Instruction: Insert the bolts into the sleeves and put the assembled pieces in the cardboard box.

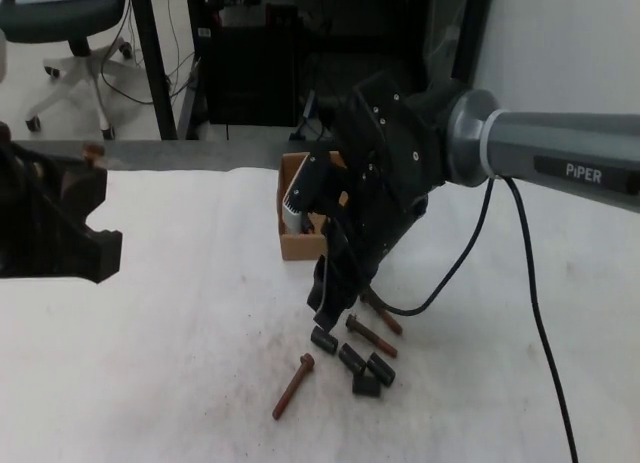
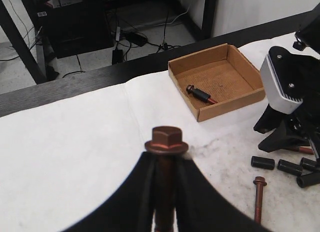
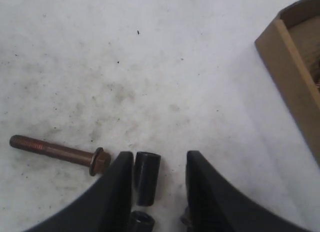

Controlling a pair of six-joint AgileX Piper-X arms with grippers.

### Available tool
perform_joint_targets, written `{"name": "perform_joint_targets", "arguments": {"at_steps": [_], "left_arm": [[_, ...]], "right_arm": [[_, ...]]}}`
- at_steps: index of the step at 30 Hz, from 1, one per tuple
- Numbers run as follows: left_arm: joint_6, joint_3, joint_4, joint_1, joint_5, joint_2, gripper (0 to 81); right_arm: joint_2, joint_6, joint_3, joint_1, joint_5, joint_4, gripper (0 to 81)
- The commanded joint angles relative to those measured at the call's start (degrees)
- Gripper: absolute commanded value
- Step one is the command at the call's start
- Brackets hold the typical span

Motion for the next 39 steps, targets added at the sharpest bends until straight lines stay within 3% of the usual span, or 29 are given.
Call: {"name": "perform_joint_targets", "arguments": {"at_steps": [1, 14, 24, 39], "left_arm": [[-0.19, -0.17, 0.03, 0.19, 0.28, -0.66, 0.2], [-0.19, -0.07, 0.46, 0.19, 0.28, -0.66, 0.2], [-0.19, -0.12, 1.36, 0.19, 0.28, -0.66, 0.2], [-0.19, -0.12, 1.91, 0.19, 0.18, -0.66, 0.2]], "right_arm": [[1.15, -0.91, -0.33, 0.28, -0.02, 2.3, 34.2], [3.61, -0.91, -0.33, 3.46, 0.97, 3.41, 34.2], [3.89, -0.91, -0.33, 3.16, 6.07, 3.83, 34.2], [2.91, 0.81, -0.29, 3.31, 6.08, 4.05, 34.2]]}}
